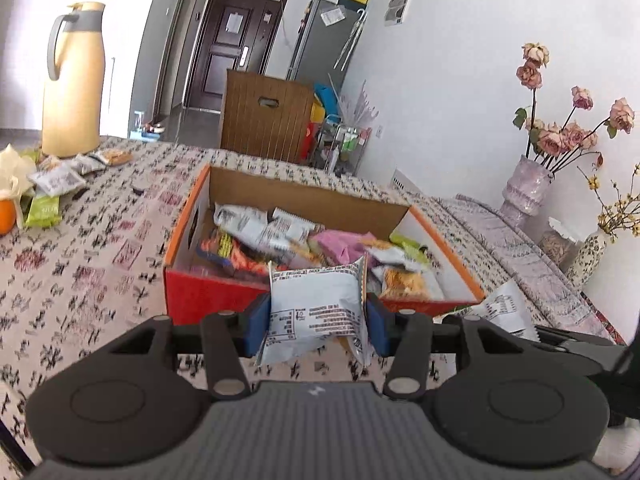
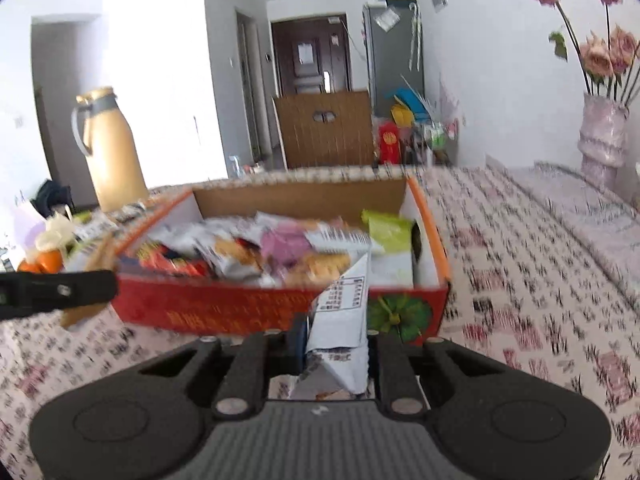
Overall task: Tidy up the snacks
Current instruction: 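Carry both packets over the red box and open both tools to drop them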
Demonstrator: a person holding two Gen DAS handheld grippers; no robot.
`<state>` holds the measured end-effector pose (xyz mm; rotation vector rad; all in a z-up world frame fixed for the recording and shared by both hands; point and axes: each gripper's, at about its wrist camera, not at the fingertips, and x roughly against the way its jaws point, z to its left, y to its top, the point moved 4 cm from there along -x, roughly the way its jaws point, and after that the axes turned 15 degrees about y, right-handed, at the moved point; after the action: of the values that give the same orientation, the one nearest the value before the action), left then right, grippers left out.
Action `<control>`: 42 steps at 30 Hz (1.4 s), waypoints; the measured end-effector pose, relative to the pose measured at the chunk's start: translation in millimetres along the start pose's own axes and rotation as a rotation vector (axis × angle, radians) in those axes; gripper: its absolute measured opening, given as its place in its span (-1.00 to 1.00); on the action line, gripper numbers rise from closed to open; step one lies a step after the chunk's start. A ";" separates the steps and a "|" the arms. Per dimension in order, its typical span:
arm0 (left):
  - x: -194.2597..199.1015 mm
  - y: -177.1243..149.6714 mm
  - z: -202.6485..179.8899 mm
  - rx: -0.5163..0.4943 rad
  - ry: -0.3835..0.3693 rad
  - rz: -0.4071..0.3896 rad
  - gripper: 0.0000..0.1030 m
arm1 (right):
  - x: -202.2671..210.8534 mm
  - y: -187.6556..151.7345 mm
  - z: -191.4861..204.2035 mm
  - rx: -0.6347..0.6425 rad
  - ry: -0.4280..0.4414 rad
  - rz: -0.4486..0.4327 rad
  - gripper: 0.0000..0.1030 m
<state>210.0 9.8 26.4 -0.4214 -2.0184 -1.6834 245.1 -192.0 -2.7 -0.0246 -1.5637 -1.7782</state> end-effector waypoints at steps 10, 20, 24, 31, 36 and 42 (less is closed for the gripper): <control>-10.9 41.1 -15.2 -0.015 0.008 -0.081 -0.02 | -10.4 53.1 11.9 0.046 0.038 -0.095 -0.72; -42.1 76.6 -21.7 0.004 0.028 -0.126 -0.02 | -39.7 86.6 2.2 0.039 0.028 -0.144 -0.71; -63.1 81.9 -19.1 0.027 0.053 -0.124 -0.02 | -59.3 92.4 -3.1 0.024 0.027 -0.148 -0.71; -90.0 70.9 2.5 0.088 0.079 -0.092 -0.02 | -82.3 74.7 -7.1 0.031 0.023 -0.147 -0.71; -97.1 65.9 4.2 0.073 0.065 -0.074 -0.01 | -95.0 67.3 -14.4 0.024 0.028 -0.110 -0.71; -90.7 65.8 7.1 0.085 0.098 -0.098 0.23 | -97.5 63.6 -22.3 -0.002 0.000 -0.093 0.02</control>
<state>319.1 35.7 31.4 -0.2102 -2.0590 -1.6345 359.0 -159.1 -1.0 0.0476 -1.5864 -1.8515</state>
